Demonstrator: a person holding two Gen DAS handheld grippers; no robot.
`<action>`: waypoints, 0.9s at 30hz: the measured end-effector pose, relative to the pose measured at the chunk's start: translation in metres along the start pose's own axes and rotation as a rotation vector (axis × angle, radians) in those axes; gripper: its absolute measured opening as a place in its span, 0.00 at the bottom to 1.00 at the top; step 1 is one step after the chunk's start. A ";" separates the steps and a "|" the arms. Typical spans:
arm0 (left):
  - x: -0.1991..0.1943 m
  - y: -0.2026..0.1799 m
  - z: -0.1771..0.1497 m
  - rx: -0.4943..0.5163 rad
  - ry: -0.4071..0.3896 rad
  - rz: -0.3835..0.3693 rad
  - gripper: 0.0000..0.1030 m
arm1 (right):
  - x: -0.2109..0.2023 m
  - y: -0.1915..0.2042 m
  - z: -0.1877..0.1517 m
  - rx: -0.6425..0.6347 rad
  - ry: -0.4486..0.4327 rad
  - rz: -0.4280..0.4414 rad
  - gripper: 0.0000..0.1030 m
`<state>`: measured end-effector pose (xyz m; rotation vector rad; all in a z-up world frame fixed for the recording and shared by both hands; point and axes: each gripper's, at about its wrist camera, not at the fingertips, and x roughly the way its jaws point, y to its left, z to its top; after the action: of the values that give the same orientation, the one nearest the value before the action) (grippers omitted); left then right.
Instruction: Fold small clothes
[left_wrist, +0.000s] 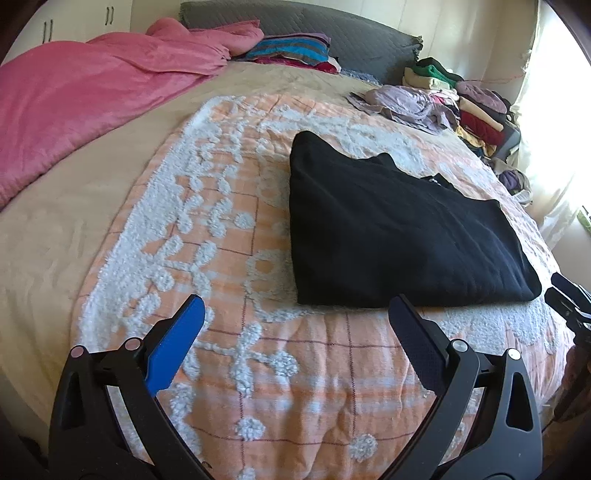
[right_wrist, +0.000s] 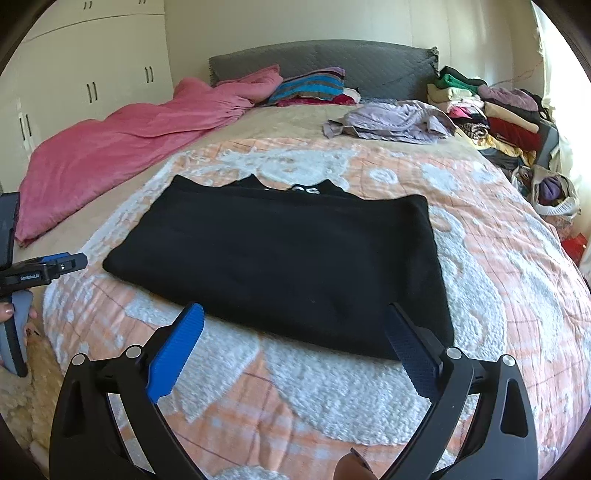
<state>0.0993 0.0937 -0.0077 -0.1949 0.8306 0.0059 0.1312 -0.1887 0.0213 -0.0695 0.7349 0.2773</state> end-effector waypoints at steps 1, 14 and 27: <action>-0.001 0.001 0.000 -0.001 -0.002 0.003 0.91 | 0.001 0.004 0.002 -0.006 -0.001 0.006 0.94; -0.010 0.023 0.008 -0.039 -0.033 0.049 0.91 | 0.015 0.047 0.022 -0.069 -0.018 0.076 0.94; 0.001 0.043 0.019 -0.062 -0.023 0.093 0.91 | 0.044 0.103 0.037 -0.179 -0.012 0.147 0.95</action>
<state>0.1104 0.1392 -0.0039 -0.2140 0.8161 0.1212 0.1579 -0.0739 0.0227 -0.1839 0.7031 0.4834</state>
